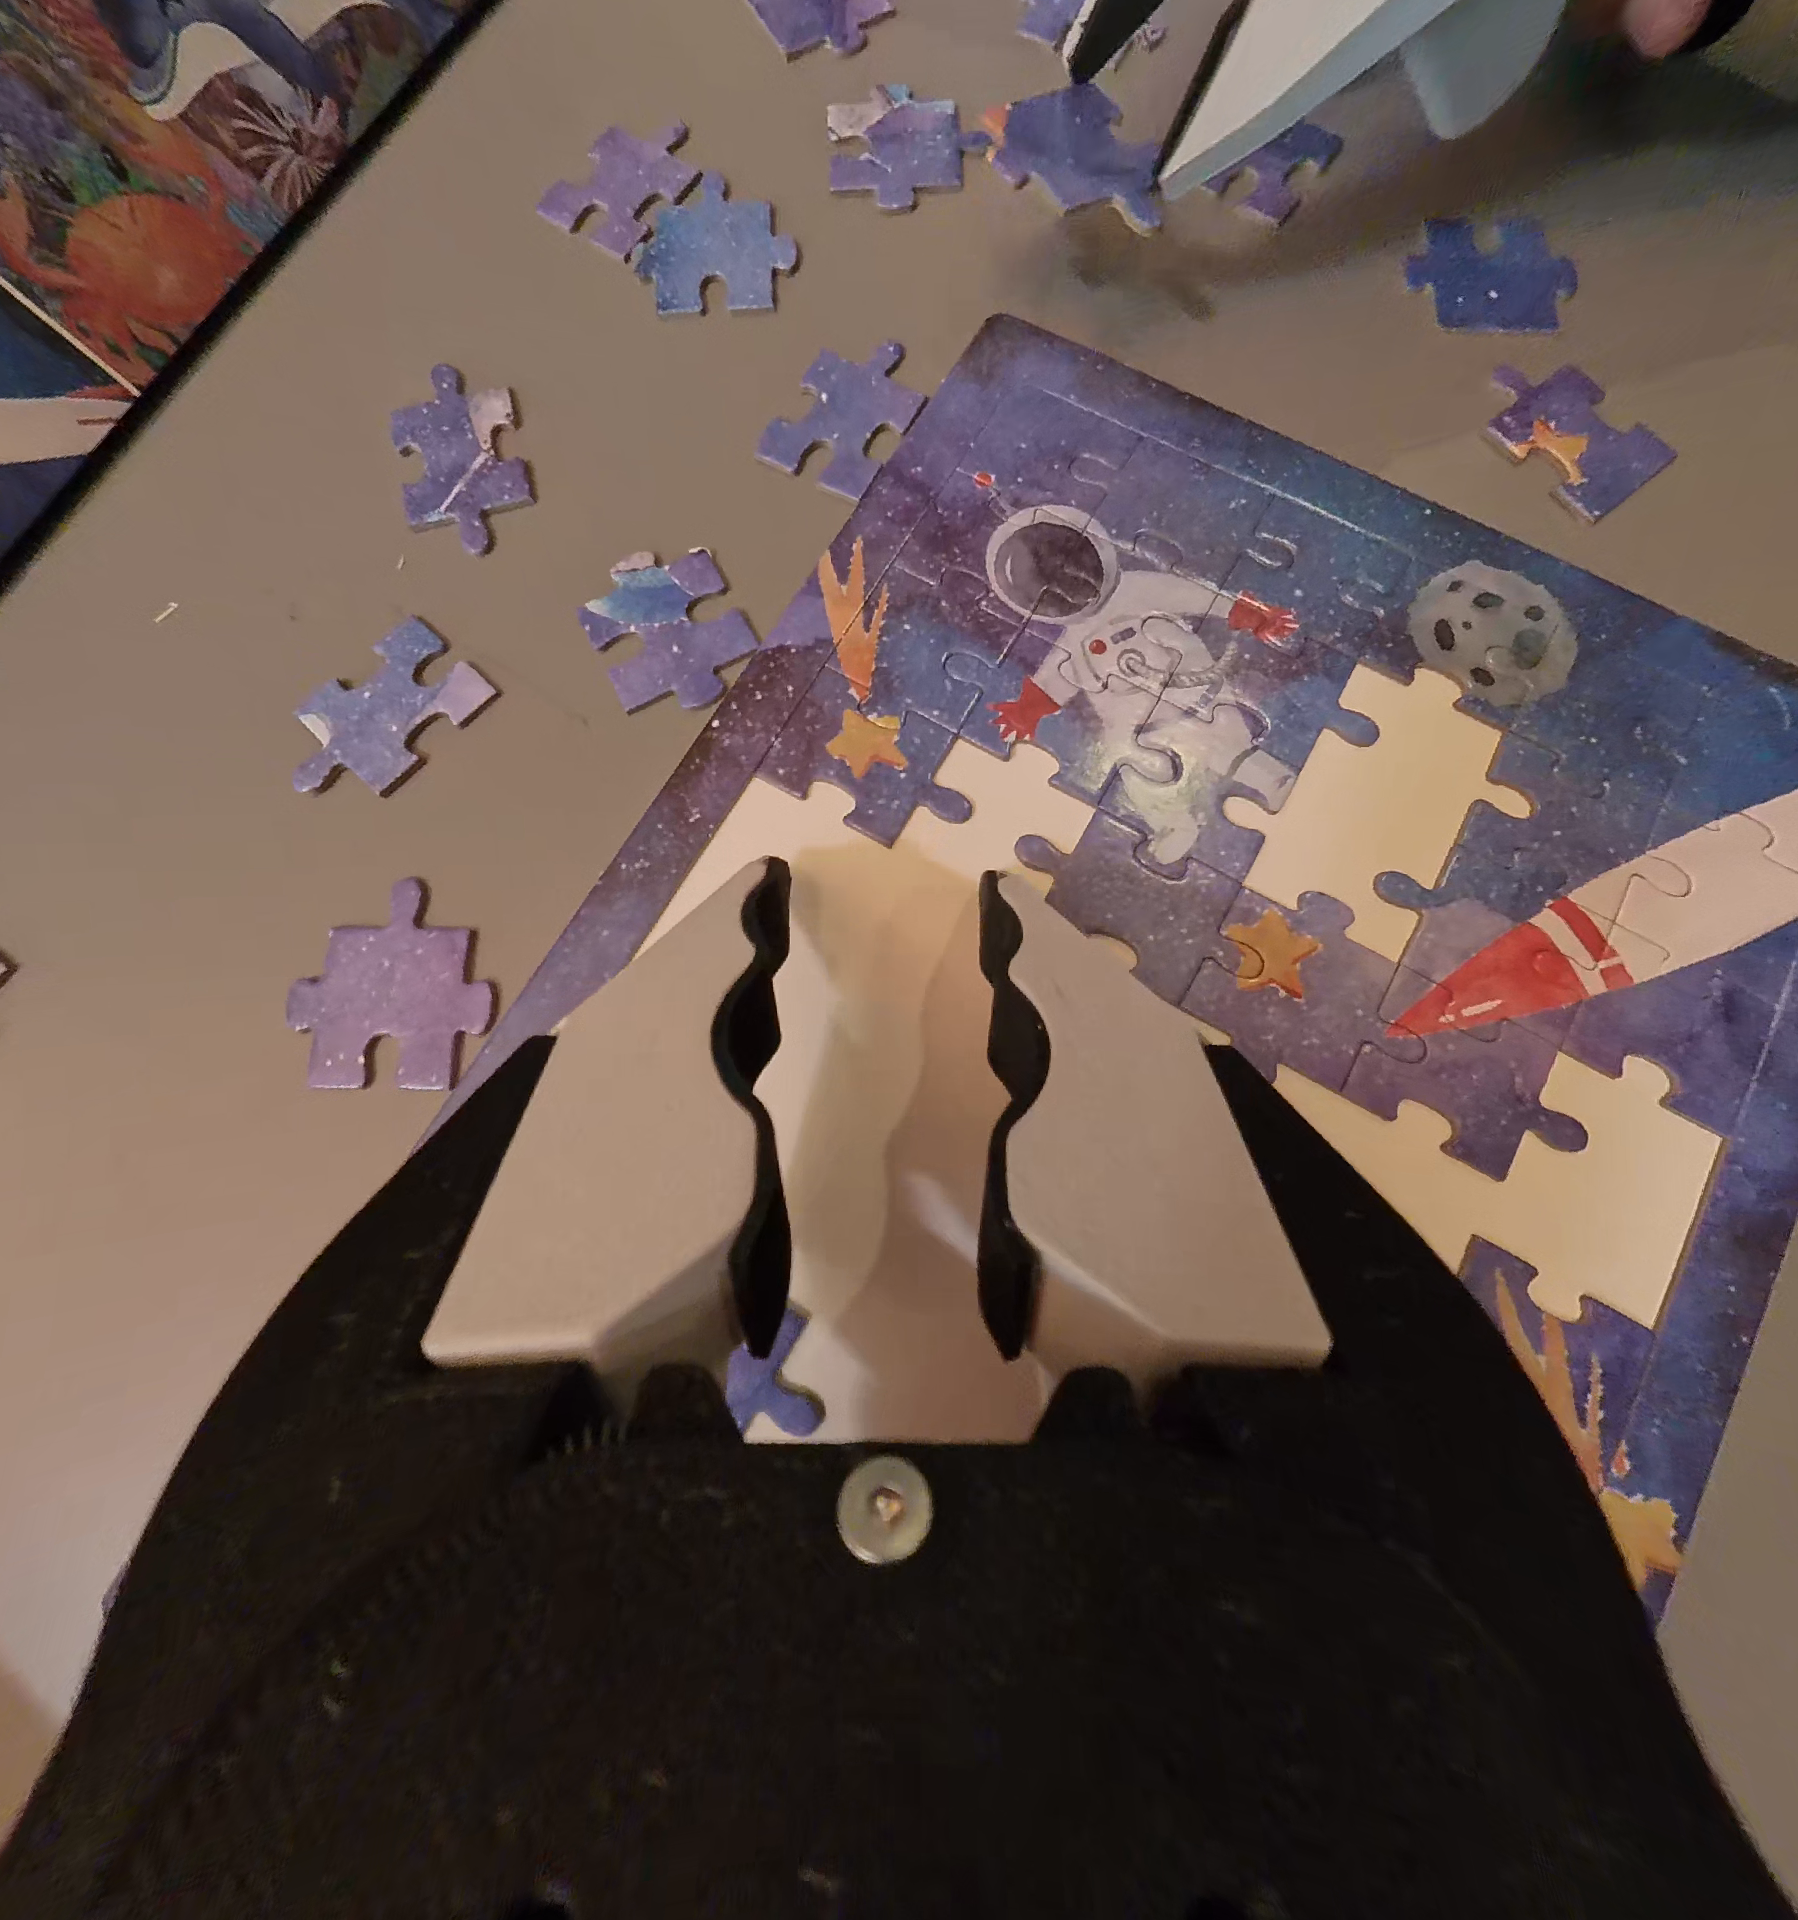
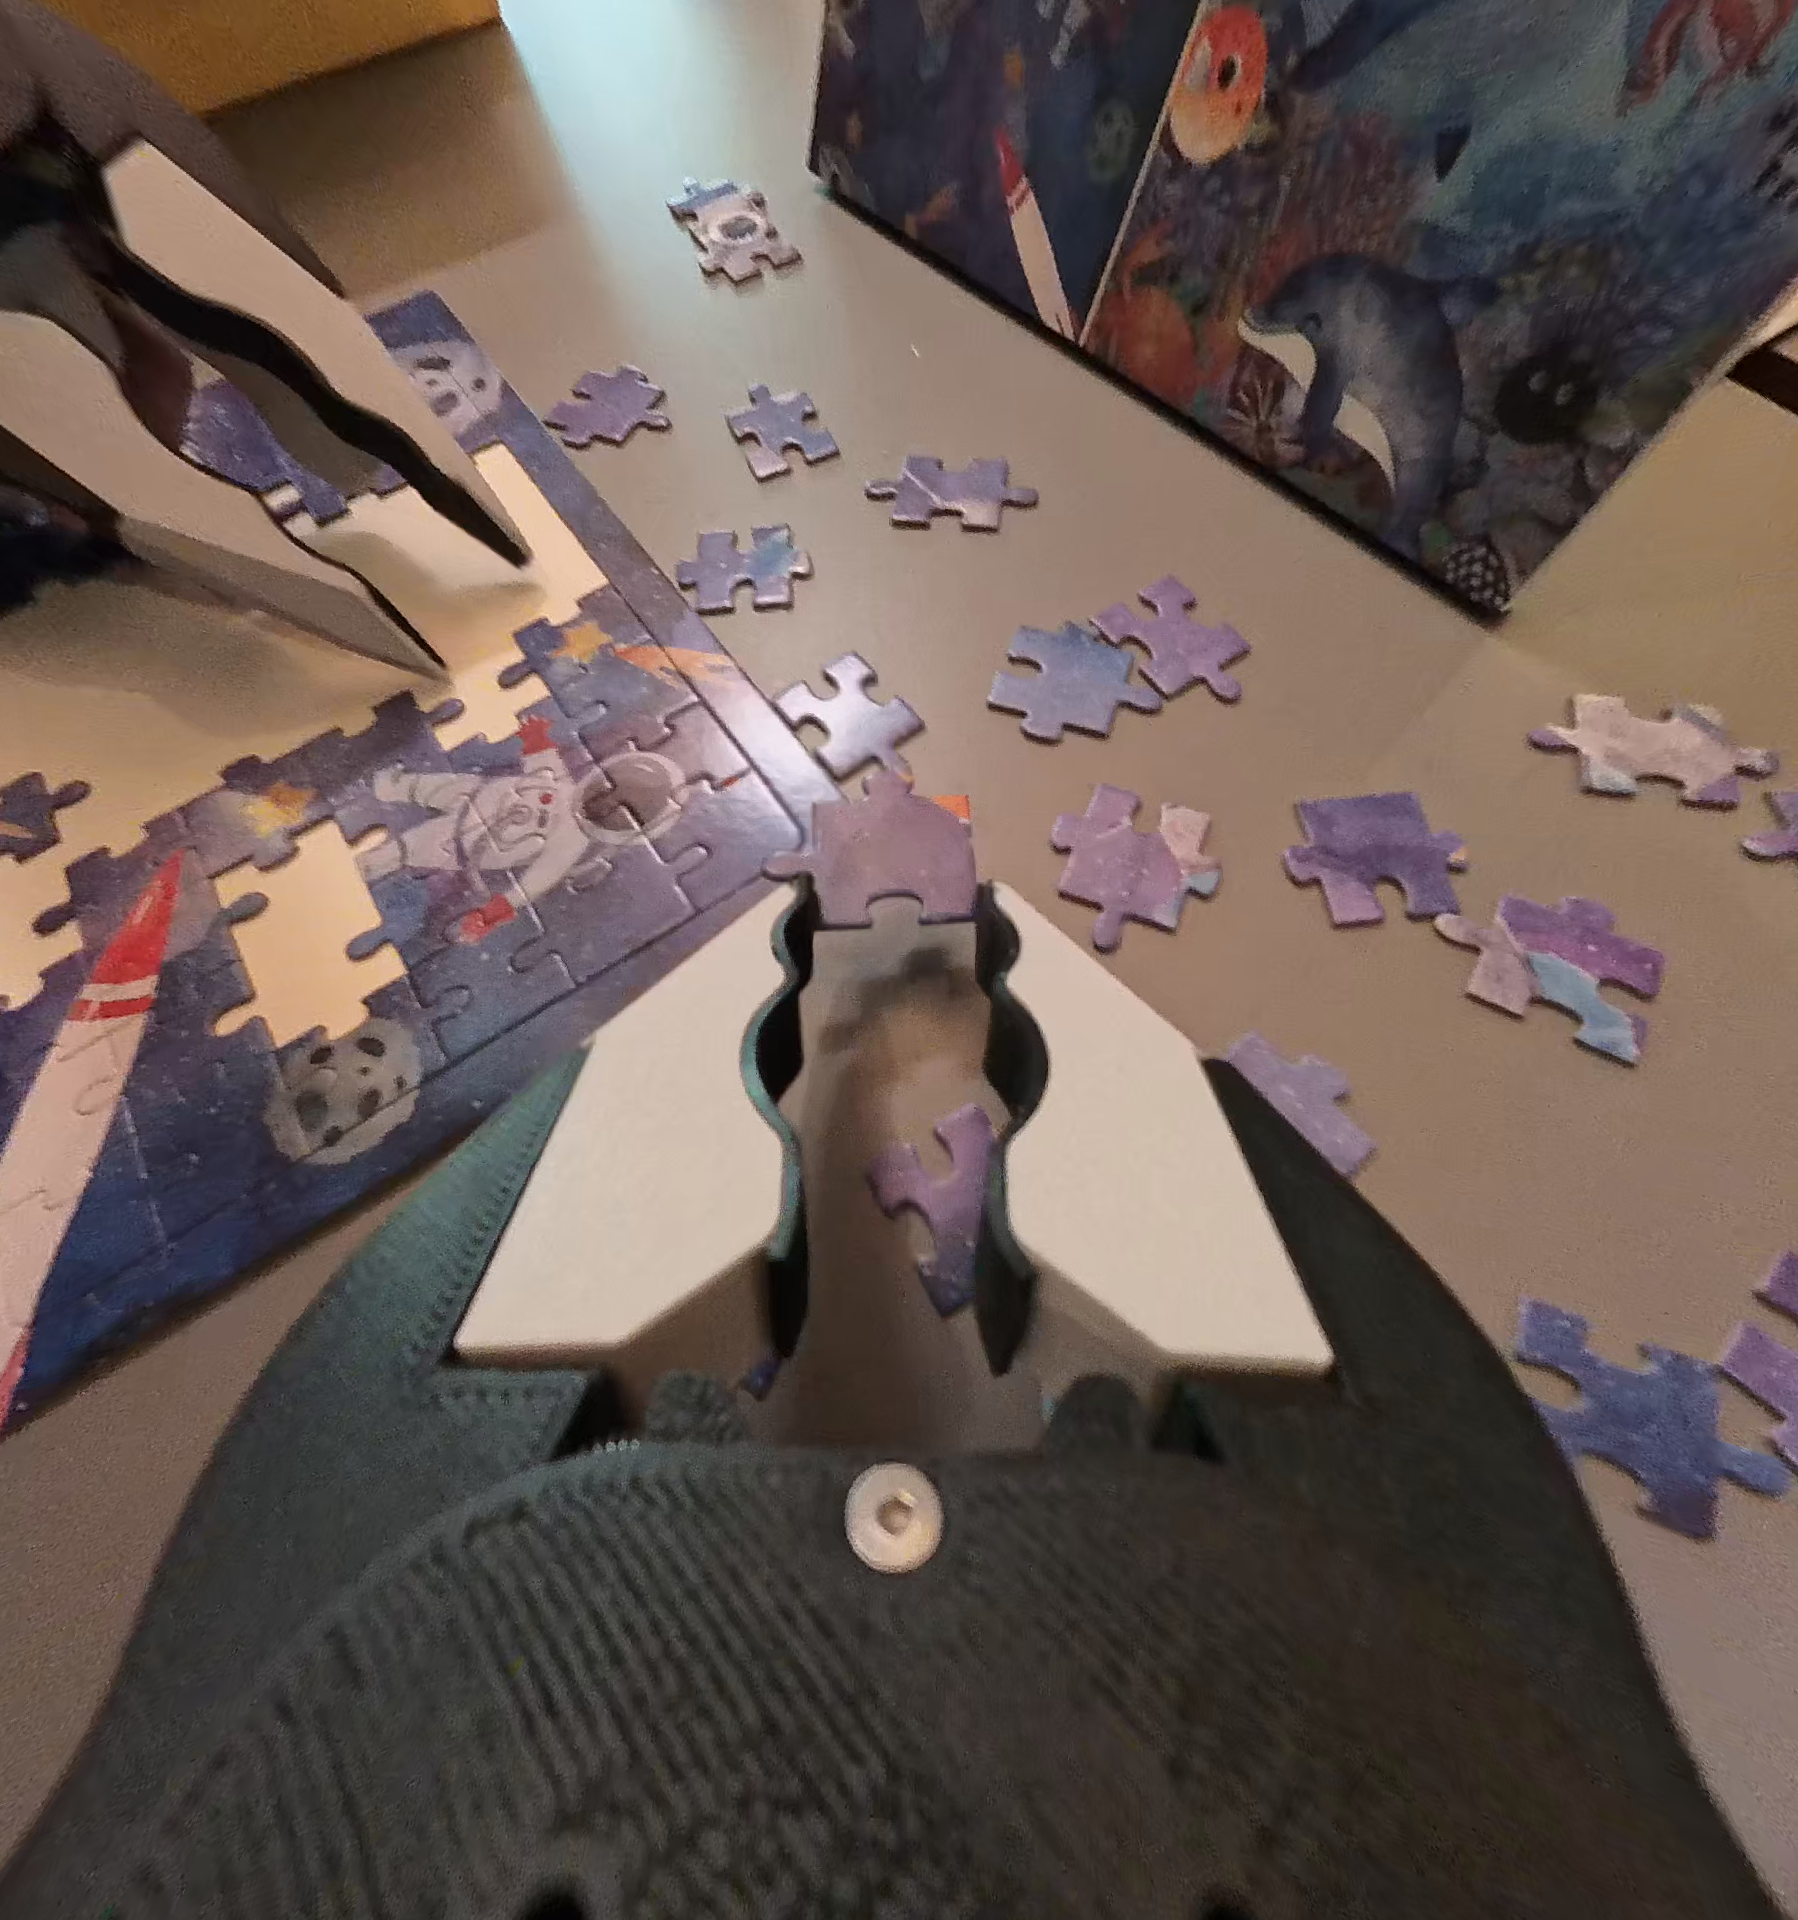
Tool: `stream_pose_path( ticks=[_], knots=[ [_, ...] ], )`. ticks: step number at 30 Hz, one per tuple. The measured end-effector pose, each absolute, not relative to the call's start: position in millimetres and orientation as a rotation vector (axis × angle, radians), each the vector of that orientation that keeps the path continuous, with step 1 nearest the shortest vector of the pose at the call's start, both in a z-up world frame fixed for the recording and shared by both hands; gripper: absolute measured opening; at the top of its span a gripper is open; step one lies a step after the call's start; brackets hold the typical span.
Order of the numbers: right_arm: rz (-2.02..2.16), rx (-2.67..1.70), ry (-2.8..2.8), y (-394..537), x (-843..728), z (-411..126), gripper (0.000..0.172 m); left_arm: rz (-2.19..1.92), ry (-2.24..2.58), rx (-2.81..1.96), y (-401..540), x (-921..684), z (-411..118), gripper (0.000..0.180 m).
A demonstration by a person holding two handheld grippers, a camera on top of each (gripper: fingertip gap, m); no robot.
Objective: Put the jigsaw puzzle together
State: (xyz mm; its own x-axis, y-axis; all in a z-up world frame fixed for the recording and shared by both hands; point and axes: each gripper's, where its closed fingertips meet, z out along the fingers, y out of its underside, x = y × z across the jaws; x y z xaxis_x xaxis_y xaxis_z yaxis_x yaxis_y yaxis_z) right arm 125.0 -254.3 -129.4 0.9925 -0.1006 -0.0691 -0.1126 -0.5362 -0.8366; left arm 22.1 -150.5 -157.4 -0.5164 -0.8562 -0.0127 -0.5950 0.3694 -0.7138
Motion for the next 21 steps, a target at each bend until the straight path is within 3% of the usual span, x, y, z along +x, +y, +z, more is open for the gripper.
stream_pose_path(
  ticks=[6, 16, 21],
  knots=[
    [0.066, -2.108, 0.065, -235.3, 96.5, -118.8, 0.029, -0.91, 2.257, -1.226, -155.0, 29.7, -157.5, 0.034],
    [0.159, -2.171, -0.03, -207.6, 50.8, -133.3, 0.029, -0.936, 2.31, -1.199, -164.9, 27.1, -159.1, 0.002],
    [0.142, -2.207, -0.031, -207.9, 51.4, -141.5, 0.029, -0.932, 2.311, -1.211, -163.4, 25.9, -159.9, 0.0]
  ],
)
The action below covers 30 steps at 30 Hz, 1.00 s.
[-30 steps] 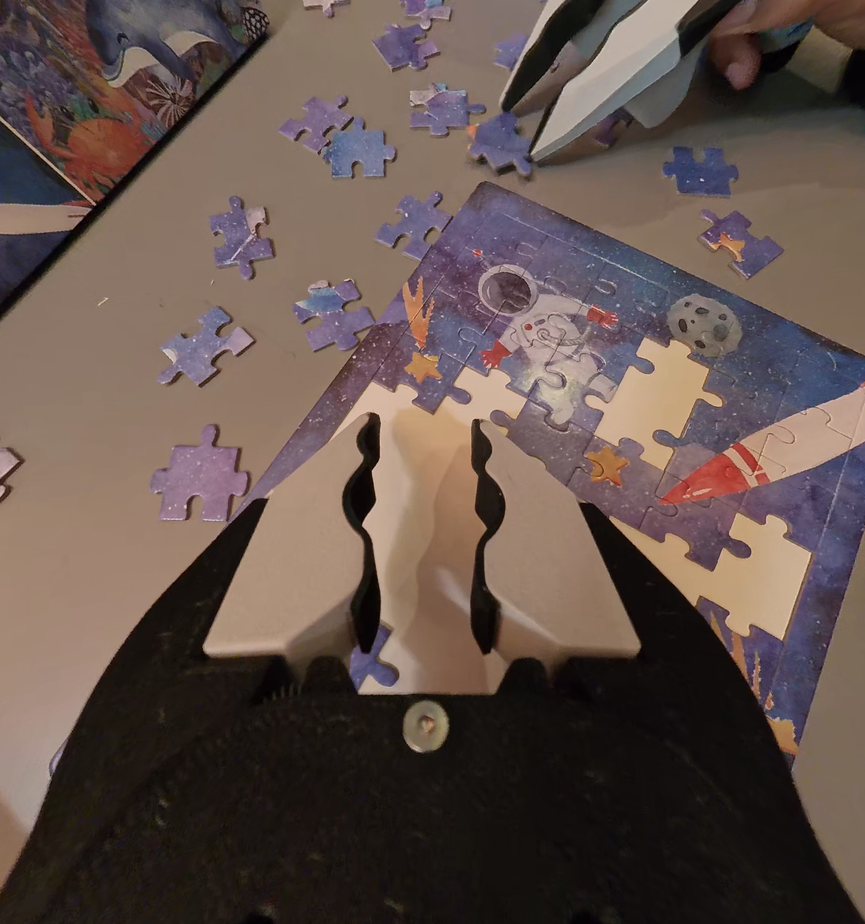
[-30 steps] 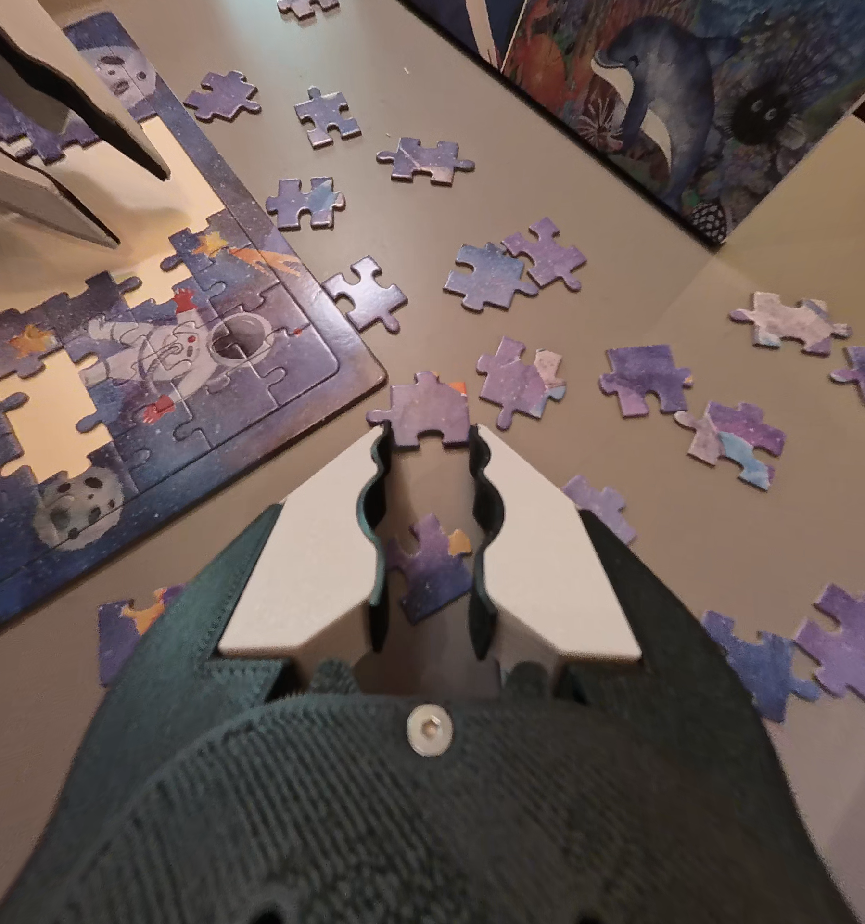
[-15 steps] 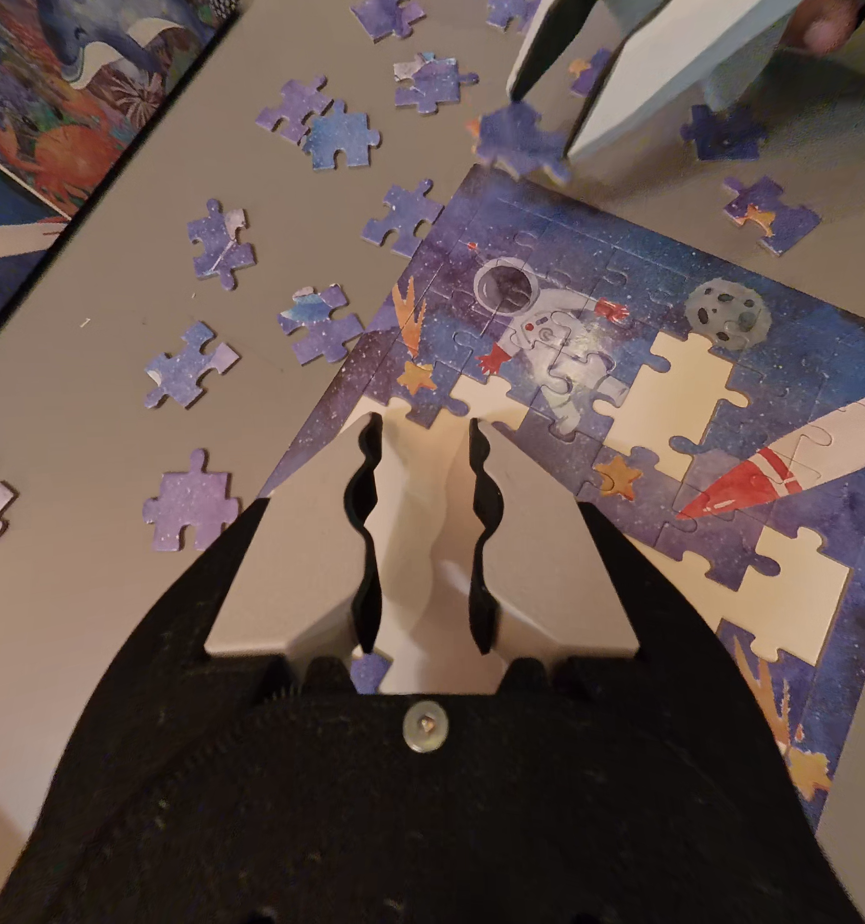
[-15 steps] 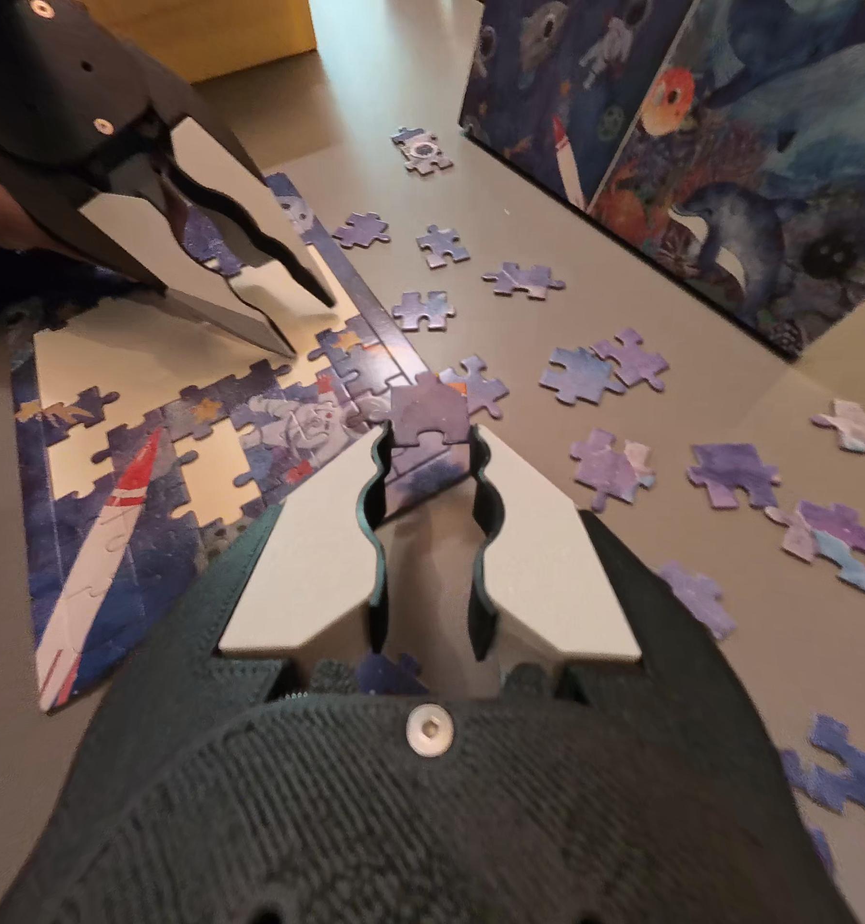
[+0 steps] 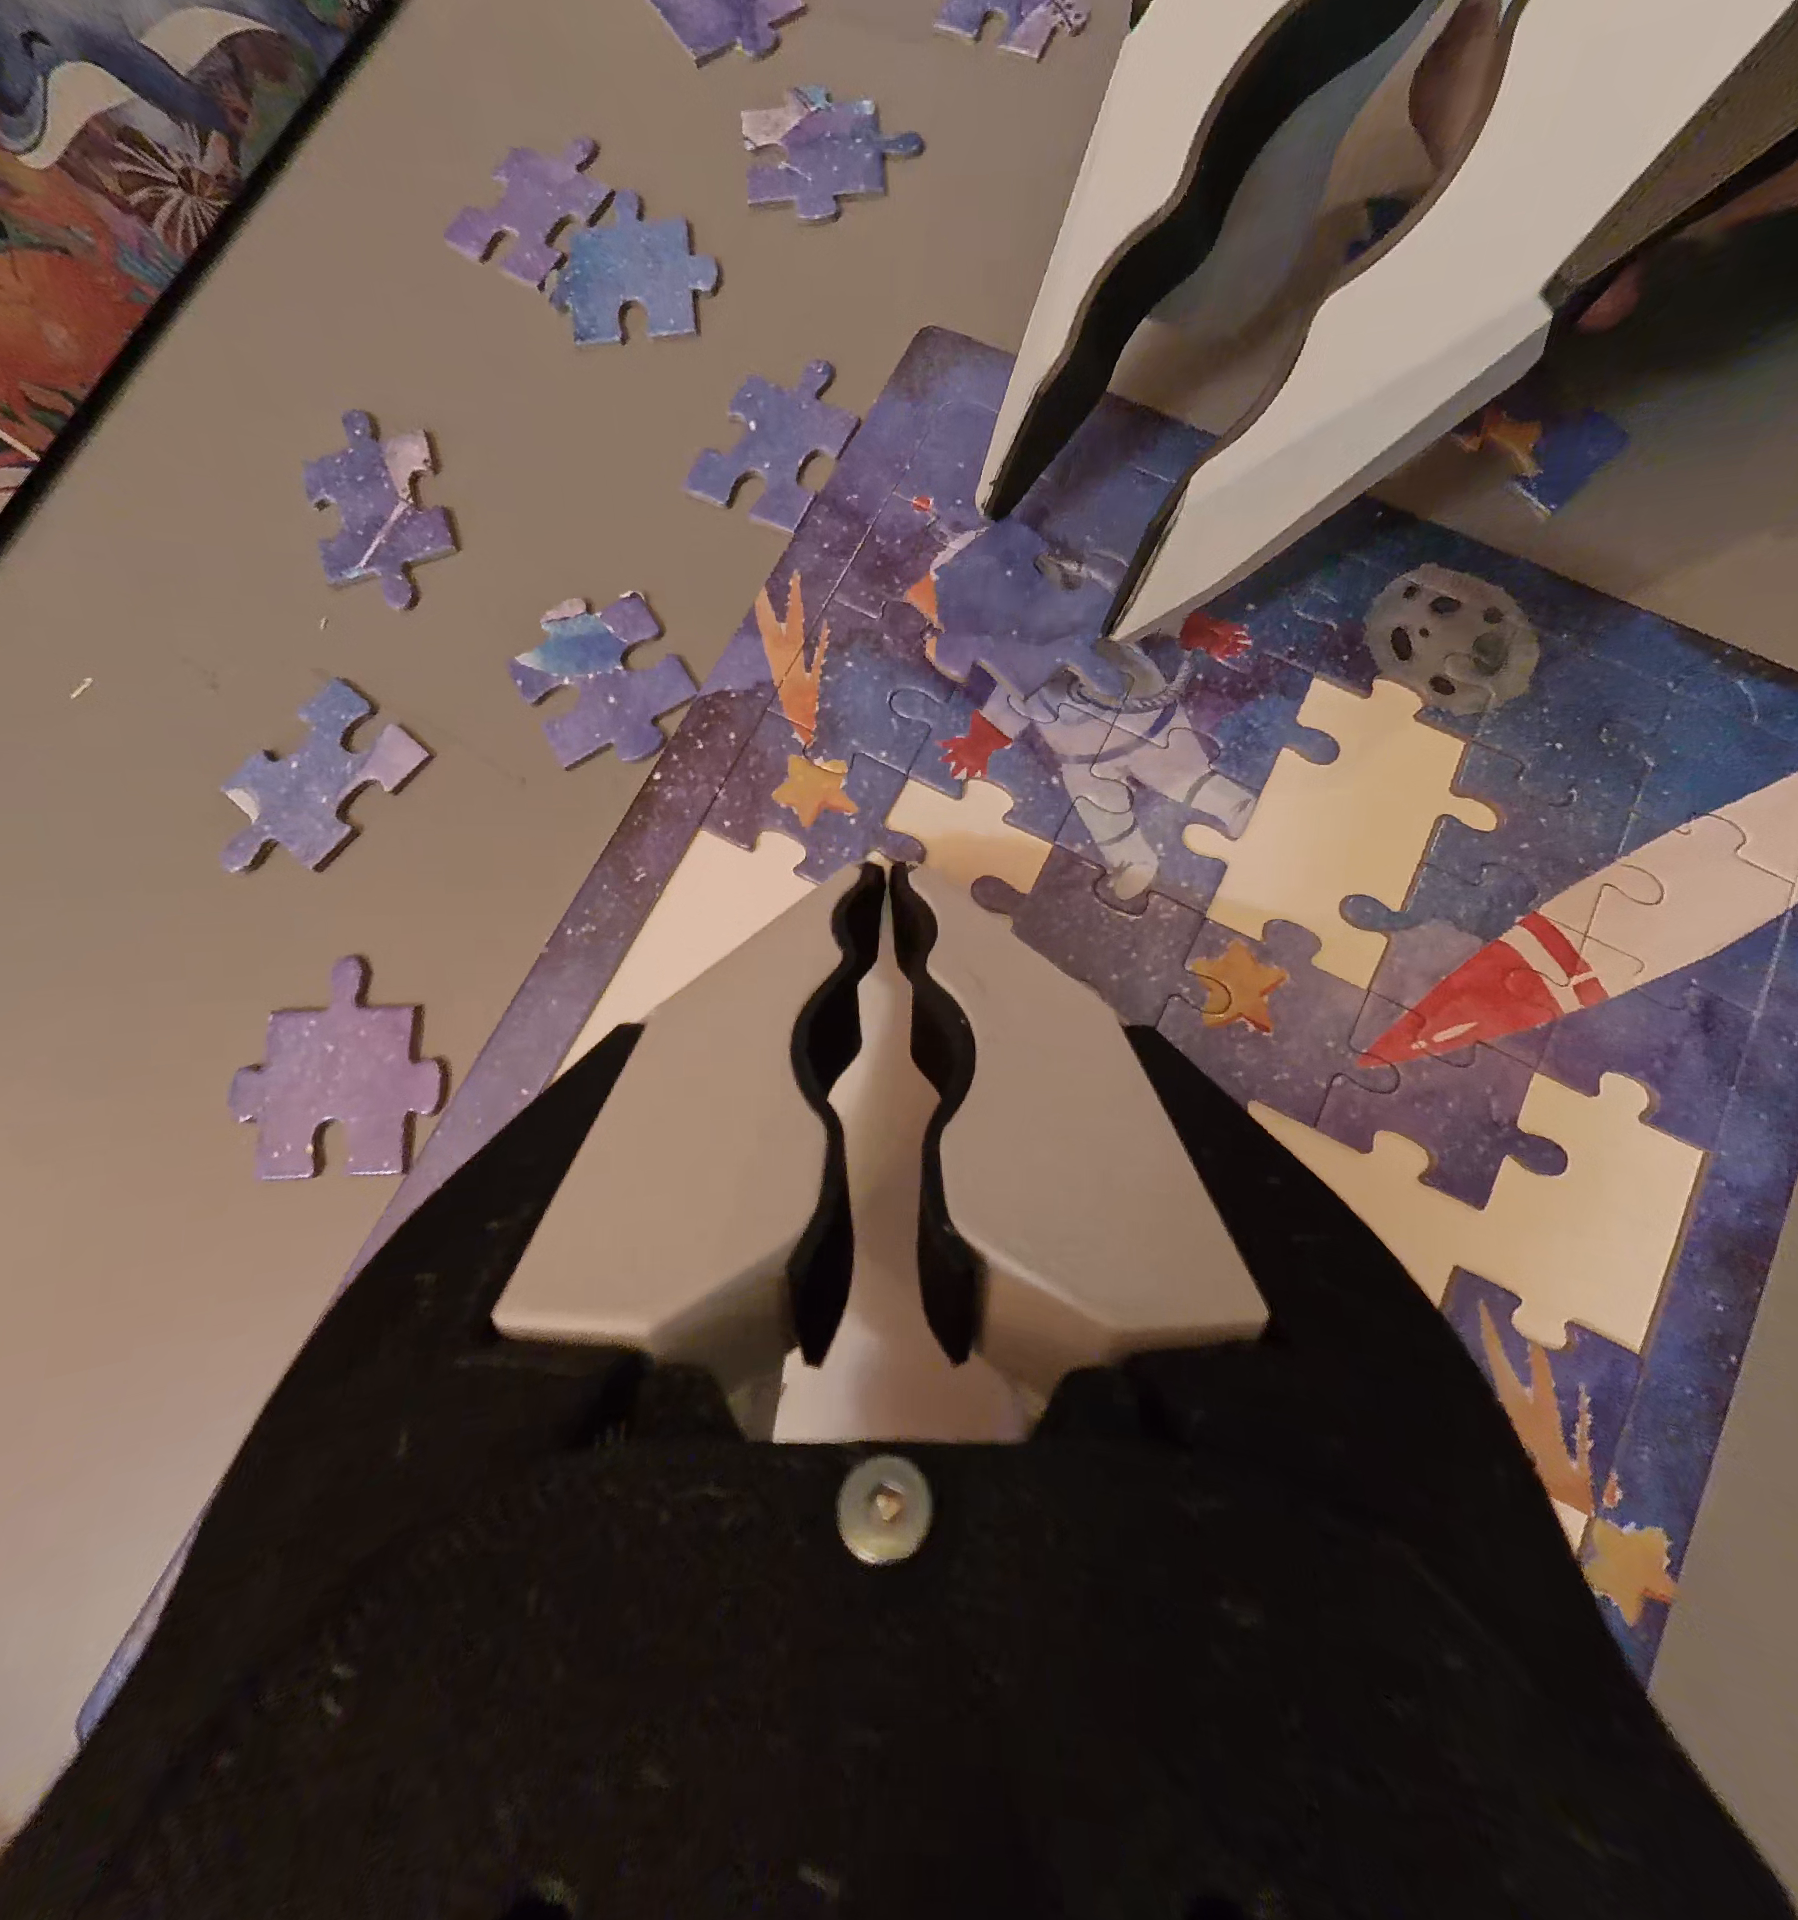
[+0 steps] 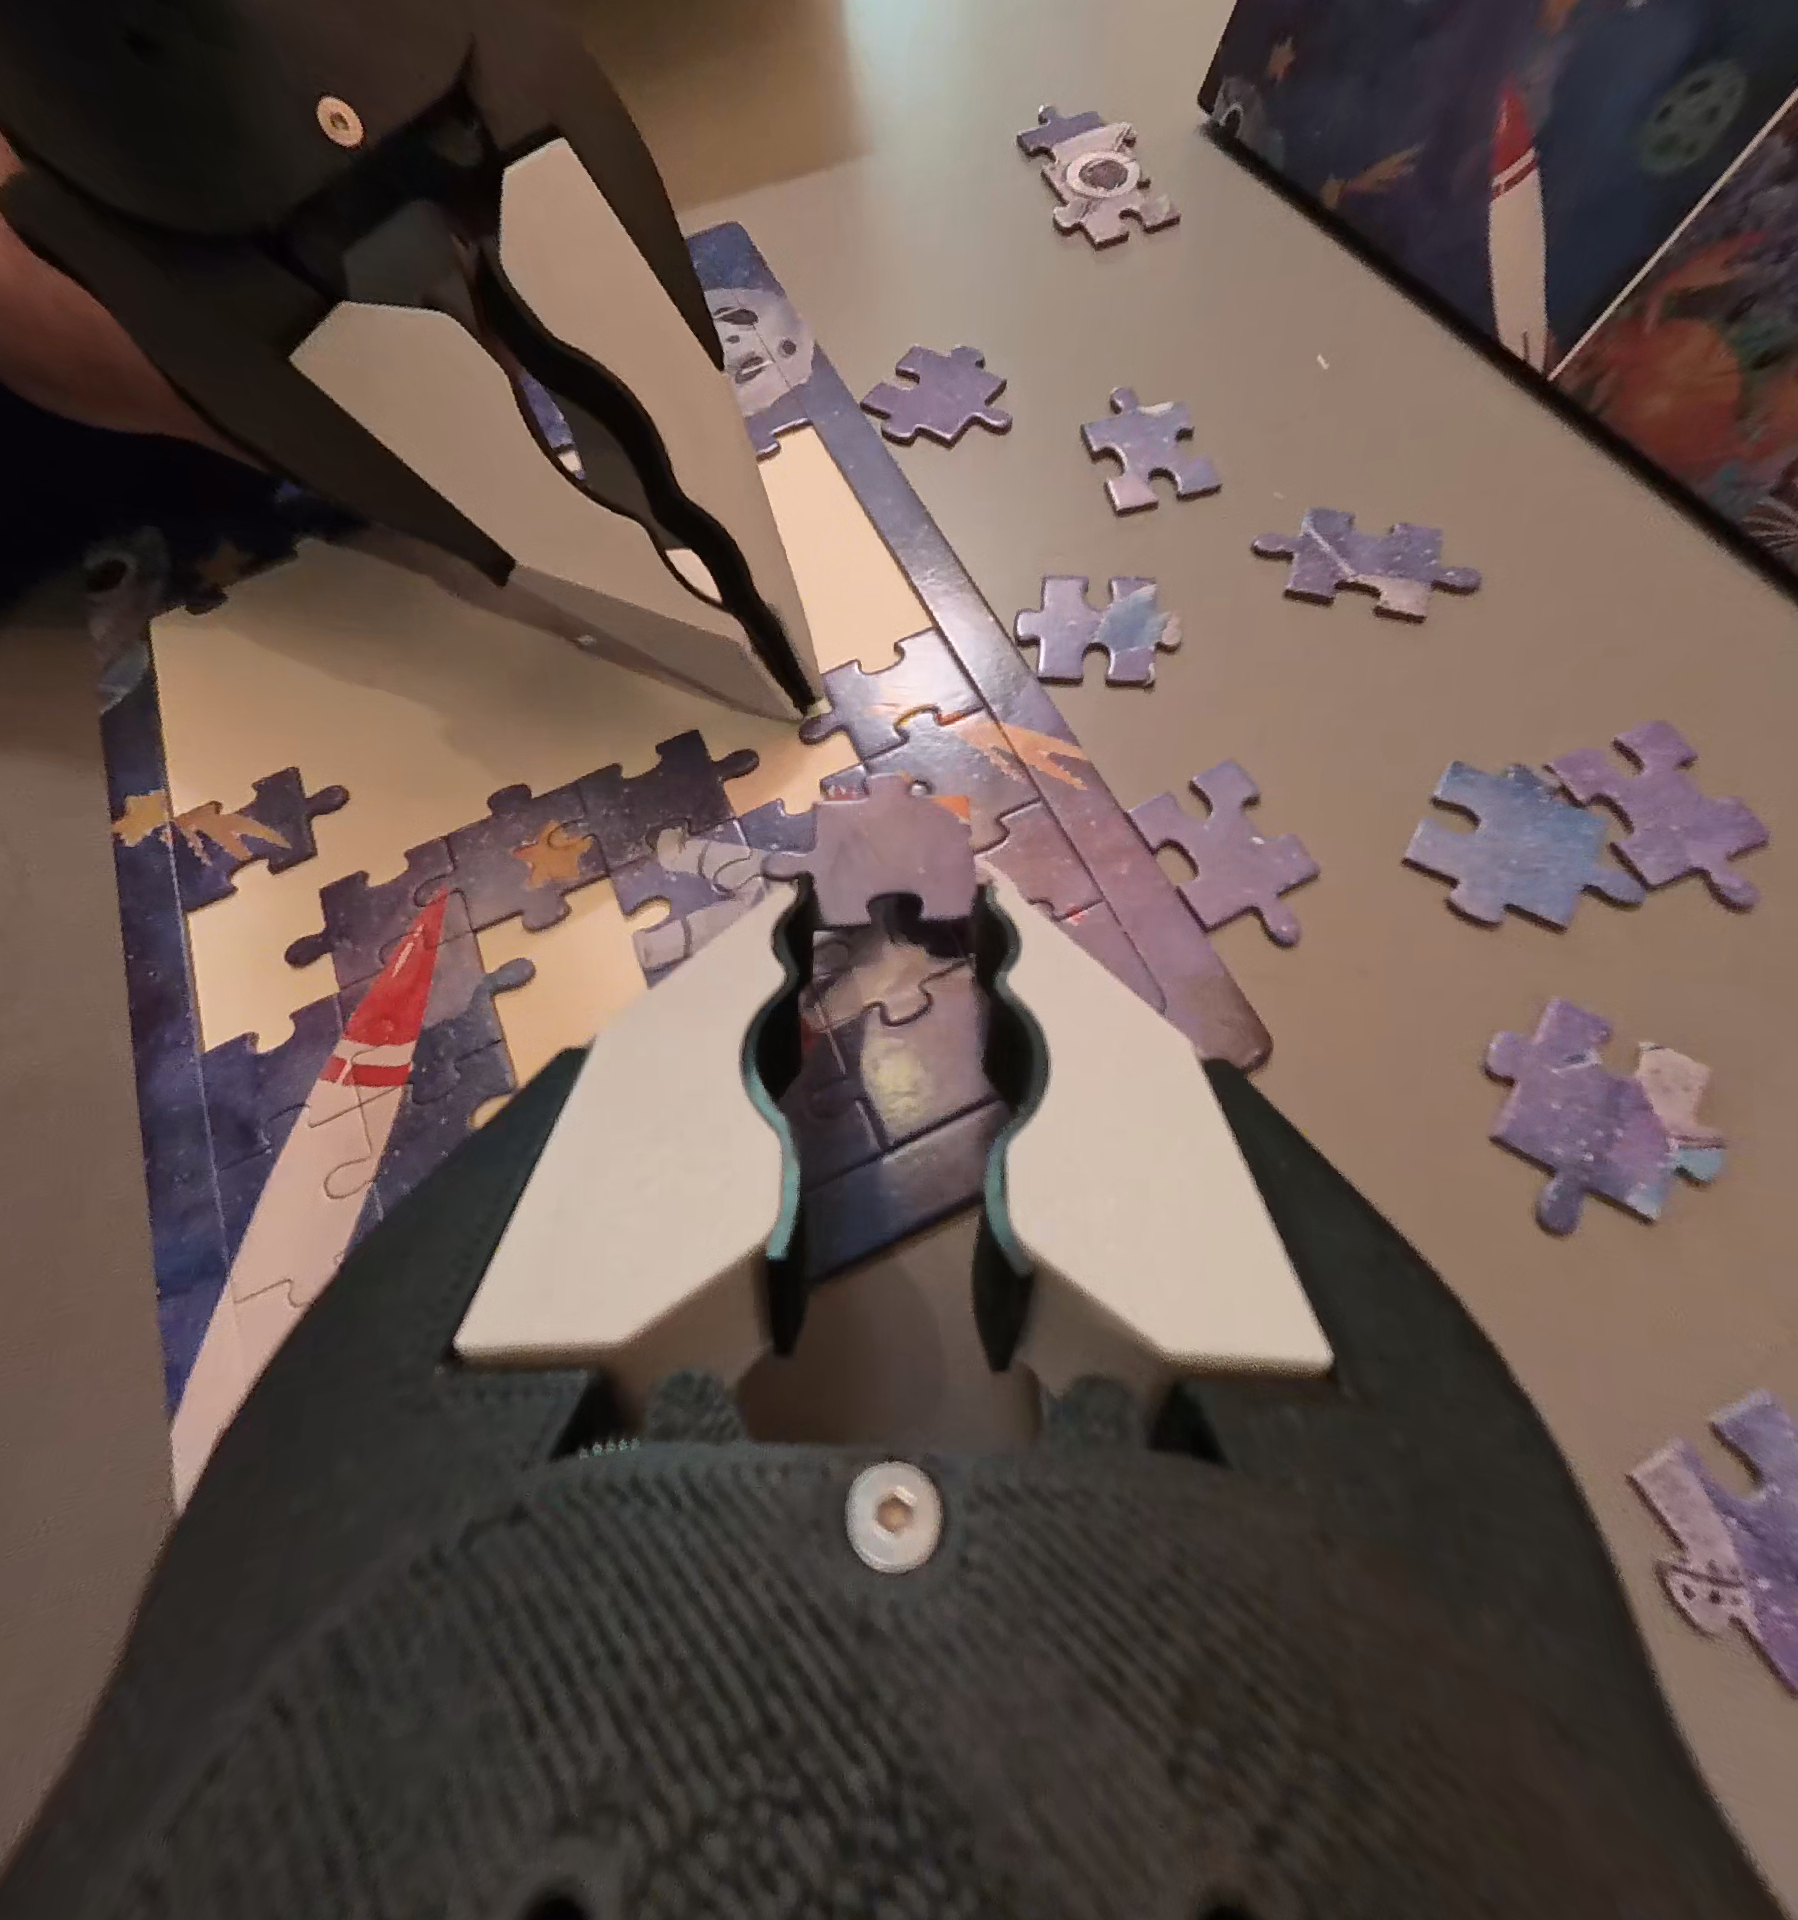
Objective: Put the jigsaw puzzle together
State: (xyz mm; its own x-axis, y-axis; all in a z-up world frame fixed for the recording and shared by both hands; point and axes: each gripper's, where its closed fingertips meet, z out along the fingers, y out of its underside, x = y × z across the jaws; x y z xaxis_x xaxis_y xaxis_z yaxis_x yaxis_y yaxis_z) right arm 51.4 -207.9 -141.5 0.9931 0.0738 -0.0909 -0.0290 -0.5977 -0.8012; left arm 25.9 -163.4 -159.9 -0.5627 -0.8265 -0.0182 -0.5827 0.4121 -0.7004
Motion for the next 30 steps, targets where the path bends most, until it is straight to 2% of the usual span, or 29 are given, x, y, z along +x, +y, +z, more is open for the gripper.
stream_pose_path(
  ticks=[4, 7, 16, 19, 30],
  knots=[
    [0.15, -2.205, -0.023, -208.7, 52.1, -141.5, 0.029, -0.926, 2.302, -1.208, -162.1, 25.6, -159.2, 0.004],
    [0.13, -2.22, -0.03, -209.1, 52.7, -143.8, 0.029, -0.94, 2.31, -1.211, -164.5, 24.4, -158.9, 0.015],
    [0.052, -2.275, -0.067, -210.2, 53.9, -153.5, 0.029, -0.934, 2.304, -1.209, -164.4, 24.6, -158.5, 0.015],
    [0.046, -2.277, -0.068, -210.2, 53.9, -153.7, 0.029, -0.91, 2.281, -1.211, -160.1, 26.8, -158.4, 0.025],
    [0.05, -2.276, -0.035, -209.4, 55.6, -153.3, 0.029, -0.904, 2.264, -1.223, -157.8, 28.2, -158.1, 0.03]
  ],
)
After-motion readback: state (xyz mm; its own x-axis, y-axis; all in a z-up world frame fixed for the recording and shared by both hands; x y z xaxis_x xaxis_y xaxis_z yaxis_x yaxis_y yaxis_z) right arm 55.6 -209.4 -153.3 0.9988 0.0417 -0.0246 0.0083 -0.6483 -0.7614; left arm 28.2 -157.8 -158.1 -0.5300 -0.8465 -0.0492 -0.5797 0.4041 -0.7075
